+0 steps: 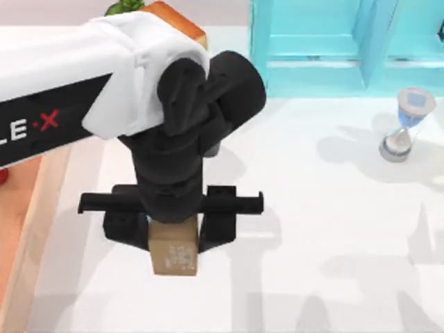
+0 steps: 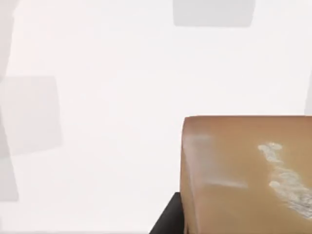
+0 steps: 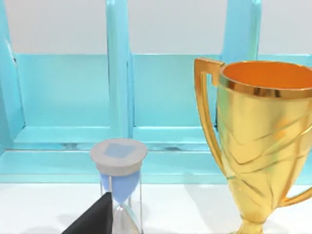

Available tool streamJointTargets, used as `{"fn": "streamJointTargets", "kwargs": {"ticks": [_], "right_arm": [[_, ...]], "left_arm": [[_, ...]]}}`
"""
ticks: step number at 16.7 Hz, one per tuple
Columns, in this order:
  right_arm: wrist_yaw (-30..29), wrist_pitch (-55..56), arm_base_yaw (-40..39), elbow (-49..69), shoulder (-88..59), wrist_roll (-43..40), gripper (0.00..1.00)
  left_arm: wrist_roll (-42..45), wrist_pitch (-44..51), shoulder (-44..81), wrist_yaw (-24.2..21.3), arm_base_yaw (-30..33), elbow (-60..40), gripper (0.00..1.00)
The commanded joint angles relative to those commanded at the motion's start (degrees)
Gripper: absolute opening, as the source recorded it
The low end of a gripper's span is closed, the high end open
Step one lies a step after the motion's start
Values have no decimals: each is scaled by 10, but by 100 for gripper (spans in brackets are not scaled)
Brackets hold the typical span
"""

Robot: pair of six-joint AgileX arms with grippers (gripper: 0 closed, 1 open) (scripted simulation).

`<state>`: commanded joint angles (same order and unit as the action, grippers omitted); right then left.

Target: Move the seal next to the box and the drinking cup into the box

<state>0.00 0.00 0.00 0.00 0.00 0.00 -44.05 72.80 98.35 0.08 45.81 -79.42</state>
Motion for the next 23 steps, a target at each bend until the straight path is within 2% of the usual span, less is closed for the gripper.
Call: {"fn": "streamJointTargets", "kwargs": {"ticks": [5, 7, 14, 23], "right_arm": [[0, 0, 0, 0, 0, 0, 100], [0, 0, 0, 0, 0, 0, 100], [0, 0, 0, 0, 0, 0, 100], [0, 0, 0, 0, 0, 0, 100]], "left_arm": [[111, 11, -148, 0, -117, 115, 0], [140, 15, -178, 0, -145, 143, 0], [148, 9, -182, 0, -150, 154, 0], [150, -123, -166, 0, -154, 270, 0]]}}
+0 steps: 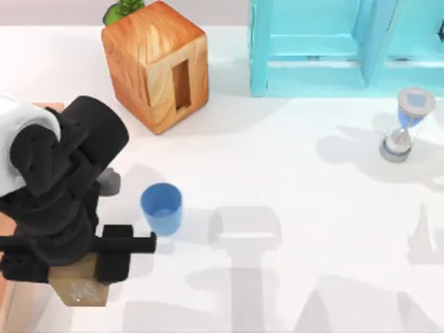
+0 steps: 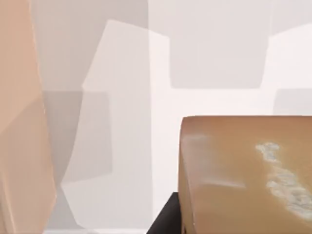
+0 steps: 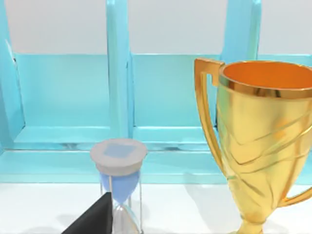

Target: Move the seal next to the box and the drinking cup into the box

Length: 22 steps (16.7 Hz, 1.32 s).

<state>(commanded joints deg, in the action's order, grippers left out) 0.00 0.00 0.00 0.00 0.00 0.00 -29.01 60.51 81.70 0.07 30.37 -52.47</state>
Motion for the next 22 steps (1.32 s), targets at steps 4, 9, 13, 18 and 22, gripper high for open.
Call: {"fn": "streamJointTargets", "kwargs": {"ticks": [4, 9, 13, 18, 22], "right_arm": [[0, 0, 0, 0, 0, 0, 100], [0, 0, 0, 0, 0, 0, 100], [0, 0, 0, 0, 0, 0, 100], [0, 0, 0, 0, 0, 0, 100], [0, 0, 0, 0, 0, 0, 100]], "left_arm": [[0, -12, 4, 0, 0, 10, 0], [0, -12, 4, 0, 0, 10, 30], [0, -12, 4, 0, 0, 10, 60], [0, -12, 4, 0, 0, 10, 98], [0, -12, 4, 0, 0, 10, 100]]}}
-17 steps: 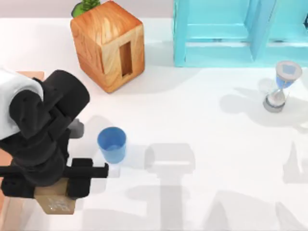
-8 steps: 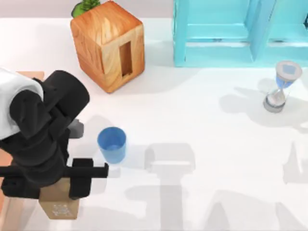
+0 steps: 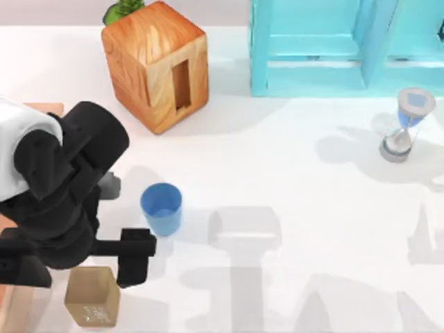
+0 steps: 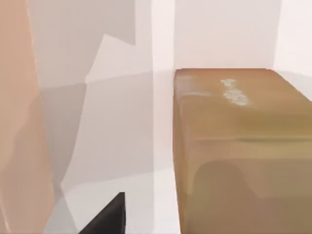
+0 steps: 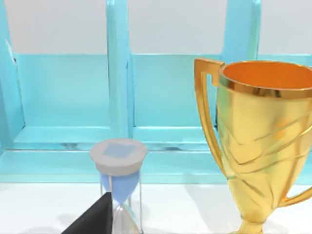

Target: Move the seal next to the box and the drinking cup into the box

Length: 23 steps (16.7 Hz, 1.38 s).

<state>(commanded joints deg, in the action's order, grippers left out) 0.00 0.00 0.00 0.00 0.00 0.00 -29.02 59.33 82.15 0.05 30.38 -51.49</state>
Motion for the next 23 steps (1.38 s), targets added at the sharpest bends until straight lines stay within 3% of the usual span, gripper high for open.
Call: {"fn": "streamJointTargets", "kwargs": {"ticks": [7, 16, 23], "right_arm": [[0, 0, 0, 0, 0, 0, 100], [0, 0, 0, 0, 0, 0, 100], [0, 0, 0, 0, 0, 0, 100]], "left_arm": [[-2, 9, 1, 0, 2, -9, 100], [-5, 216, -14, 0, 5, -196, 100], [-6, 229, -11, 0, 6, -215, 100]]}}
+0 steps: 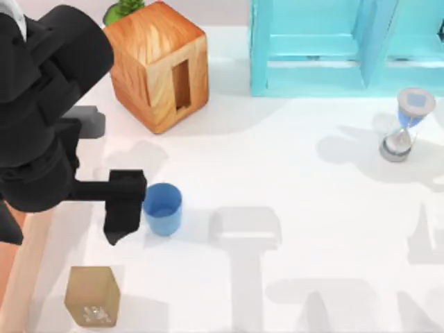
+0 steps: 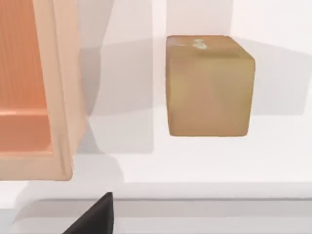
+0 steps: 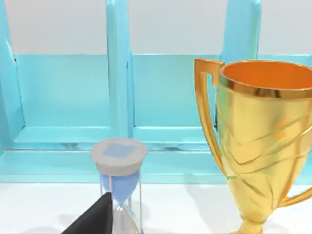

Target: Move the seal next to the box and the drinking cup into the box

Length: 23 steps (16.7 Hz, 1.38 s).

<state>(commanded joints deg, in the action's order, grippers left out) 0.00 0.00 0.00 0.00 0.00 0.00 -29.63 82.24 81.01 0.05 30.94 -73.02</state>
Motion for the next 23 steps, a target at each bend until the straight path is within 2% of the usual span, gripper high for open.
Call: {"fn": "streamJointTargets", "kwargs": {"ticks": [17, 23], "right_arm": [[0, 0, 0, 0, 0, 0, 100], [0, 0, 0, 0, 0, 0, 100]], "left_arm": [[-34, -105, 327, -1, 36, -219, 100], [-36, -114, 343, -1, 35, -229, 100]]}}
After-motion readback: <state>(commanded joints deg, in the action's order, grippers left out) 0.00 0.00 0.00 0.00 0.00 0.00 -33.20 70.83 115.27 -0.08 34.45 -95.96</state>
